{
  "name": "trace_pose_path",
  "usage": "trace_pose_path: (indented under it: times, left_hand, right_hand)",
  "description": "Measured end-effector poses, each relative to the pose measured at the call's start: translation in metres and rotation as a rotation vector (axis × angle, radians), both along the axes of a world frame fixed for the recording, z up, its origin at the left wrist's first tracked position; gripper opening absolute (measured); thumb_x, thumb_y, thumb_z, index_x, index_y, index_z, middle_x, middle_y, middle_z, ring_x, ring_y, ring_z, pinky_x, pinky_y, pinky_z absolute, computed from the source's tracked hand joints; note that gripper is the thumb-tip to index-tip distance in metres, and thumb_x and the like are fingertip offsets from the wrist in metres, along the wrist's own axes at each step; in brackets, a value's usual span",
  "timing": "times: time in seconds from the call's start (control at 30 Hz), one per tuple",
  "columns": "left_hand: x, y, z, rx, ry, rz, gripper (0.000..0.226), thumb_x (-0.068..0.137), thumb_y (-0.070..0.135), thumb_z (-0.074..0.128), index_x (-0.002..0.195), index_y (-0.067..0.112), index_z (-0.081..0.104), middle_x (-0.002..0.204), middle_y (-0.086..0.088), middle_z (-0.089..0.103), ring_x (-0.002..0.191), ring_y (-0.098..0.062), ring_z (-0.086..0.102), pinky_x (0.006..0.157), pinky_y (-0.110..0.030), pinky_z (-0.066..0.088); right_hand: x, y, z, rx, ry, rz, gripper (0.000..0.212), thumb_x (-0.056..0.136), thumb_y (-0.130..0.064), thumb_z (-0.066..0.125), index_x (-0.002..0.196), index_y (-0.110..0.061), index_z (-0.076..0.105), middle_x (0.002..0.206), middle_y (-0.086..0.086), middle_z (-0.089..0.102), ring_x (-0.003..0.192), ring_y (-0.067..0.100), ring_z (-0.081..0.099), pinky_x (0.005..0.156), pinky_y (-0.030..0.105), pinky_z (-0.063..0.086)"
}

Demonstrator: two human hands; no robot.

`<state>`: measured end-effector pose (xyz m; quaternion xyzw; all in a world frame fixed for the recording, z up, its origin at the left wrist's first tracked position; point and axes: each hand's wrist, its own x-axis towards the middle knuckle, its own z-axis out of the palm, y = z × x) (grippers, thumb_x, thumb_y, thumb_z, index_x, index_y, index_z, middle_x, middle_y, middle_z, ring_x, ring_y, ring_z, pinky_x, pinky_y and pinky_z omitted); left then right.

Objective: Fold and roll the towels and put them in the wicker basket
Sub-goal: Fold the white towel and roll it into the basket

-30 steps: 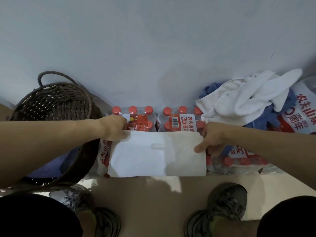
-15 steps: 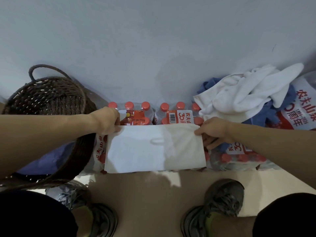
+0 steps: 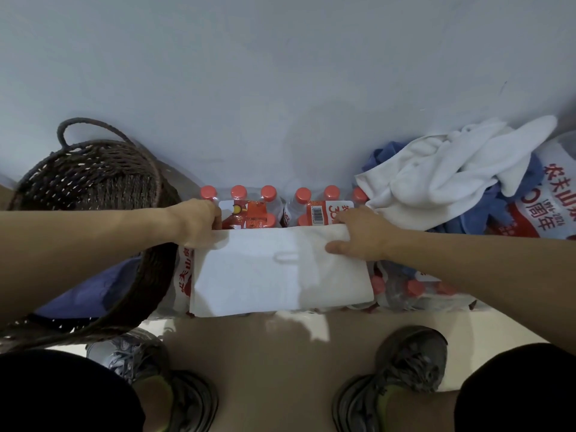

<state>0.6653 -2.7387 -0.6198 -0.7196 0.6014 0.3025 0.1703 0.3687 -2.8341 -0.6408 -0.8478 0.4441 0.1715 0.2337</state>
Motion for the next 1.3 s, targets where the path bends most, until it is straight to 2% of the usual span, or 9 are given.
trace_pose_path:
  times: [0.13, 0.33, 0.4, 0.53, 0.63, 0.73, 0.8, 0.93, 1.3]
  left_hand:
    - [0.002, -0.001, -0.001, 0.137, -0.007, -0.051, 0.022, 0.095, 0.039, 0.052, 0.101, 0.018, 0.052, 0.097, 0.001, 0.060, 0.091, -0.018, 0.060, 0.080, -0.028, 0.048]
    - [-0.003, -0.004, -0.006, 0.111, -0.170, -0.150, 0.039, 0.102, 0.031, 0.042, 0.132, 0.007, 0.044, 0.115, -0.007, 0.062, 0.103, -0.022, 0.060, 0.090, -0.028, 0.047]
    - [-0.003, -0.002, -0.004, 0.020, -0.232, -0.151, 0.046, 0.102, 0.027, 0.040, 0.140, 0.003, 0.032, 0.125, -0.014, 0.057, 0.111, -0.028, 0.059, 0.095, -0.033, 0.046]
    - [-0.025, 0.004, 0.007, -0.352, -0.145, -0.115, 0.029, 0.093, 0.019, 0.047, 0.121, 0.009, 0.045, 0.115, -0.012, 0.051, 0.105, -0.033, 0.056, 0.091, -0.044, 0.046]
    - [-0.065, 0.018, 0.003, -0.369, -0.073, -0.216, 0.033, 0.095, 0.026, 0.041, 0.123, 0.009, 0.044, 0.120, -0.012, 0.047, 0.109, -0.030, 0.049, 0.095, -0.045, 0.043]
    - [-0.105, 0.035, -0.017, -0.325, -0.044, -0.244, 0.053, 0.099, 0.039, 0.027, 0.141, 0.007, 0.034, 0.145, -0.014, 0.034, 0.133, -0.031, 0.034, 0.111, -0.043, 0.031]
    - [-0.130, 0.038, -0.029, -0.335, 0.045, -0.161, 0.061, 0.101, 0.042, 0.019, 0.153, 0.010, 0.020, 0.161, -0.012, 0.016, 0.149, -0.028, 0.013, 0.121, -0.043, 0.016]
    - [-0.171, 0.036, -0.056, -0.416, 0.065, 0.025, 0.059, 0.103, 0.042, 0.014, 0.157, 0.022, -0.001, 0.164, -0.001, -0.010, 0.150, -0.021, -0.015, 0.122, -0.044, -0.007]
    - [-0.199, 0.046, -0.086, -0.556, -0.020, 0.031, 0.064, 0.097, 0.051, -0.005, 0.154, 0.024, -0.015, 0.161, 0.000, -0.022, 0.146, -0.021, -0.028, 0.121, -0.048, -0.012]
  right_hand:
    - [0.002, -0.010, 0.006, 0.226, -0.014, -0.157, 0.030, 0.074, -0.043, 0.080, 0.087, -0.029, 0.057, 0.092, -0.013, 0.060, 0.082, 0.006, 0.058, 0.062, 0.018, 0.042]
    - [-0.017, -0.016, 0.009, 0.519, -0.357, -0.655, 0.027, 0.082, -0.025, 0.079, 0.104, -0.015, 0.066, 0.103, 0.003, 0.072, 0.091, 0.022, 0.070, 0.081, 0.038, 0.059]
    - [-0.023, -0.011, 0.005, 0.521, -0.412, -0.819, 0.030, 0.087, -0.028, 0.074, 0.109, -0.010, 0.065, 0.104, 0.007, 0.072, 0.090, 0.027, 0.070, 0.077, 0.043, 0.060]
    - [-0.027, 0.003, 0.001, 0.552, -0.508, -1.084, 0.029, 0.086, -0.034, 0.074, 0.102, -0.011, 0.067, 0.093, 0.009, 0.074, 0.076, 0.025, 0.071, 0.055, 0.033, 0.057]
    - [-0.029, 0.008, 0.007, 0.627, -0.482, -1.033, 0.031, 0.077, -0.027, 0.083, 0.098, -0.011, 0.066, 0.085, 0.007, 0.074, 0.067, 0.023, 0.071, 0.049, 0.032, 0.056]
    - [-0.031, 0.013, 0.007, 0.525, -0.371, -0.837, 0.038, 0.081, -0.011, 0.077, 0.116, -0.005, 0.063, 0.109, 0.013, 0.069, 0.097, 0.031, 0.067, 0.082, 0.045, 0.058]
    - [-0.033, 0.015, 0.007, 0.483, -0.370, -0.728, 0.037, 0.088, -0.009, 0.068, 0.124, -0.007, 0.059, 0.119, 0.012, 0.065, 0.106, 0.030, 0.063, 0.091, 0.045, 0.055]
    - [-0.041, 0.011, 0.010, 0.464, -0.458, -0.695, 0.029, 0.099, -0.016, 0.053, 0.127, -0.012, 0.056, 0.122, 0.009, 0.063, 0.106, 0.027, 0.060, 0.082, 0.038, 0.053]
    - [-0.066, 0.004, 0.018, -0.088, -0.411, -0.577, 0.036, 0.101, -0.026, 0.047, 0.132, -0.006, 0.043, 0.122, 0.017, 0.056, 0.104, 0.031, 0.052, 0.078, 0.030, 0.032]
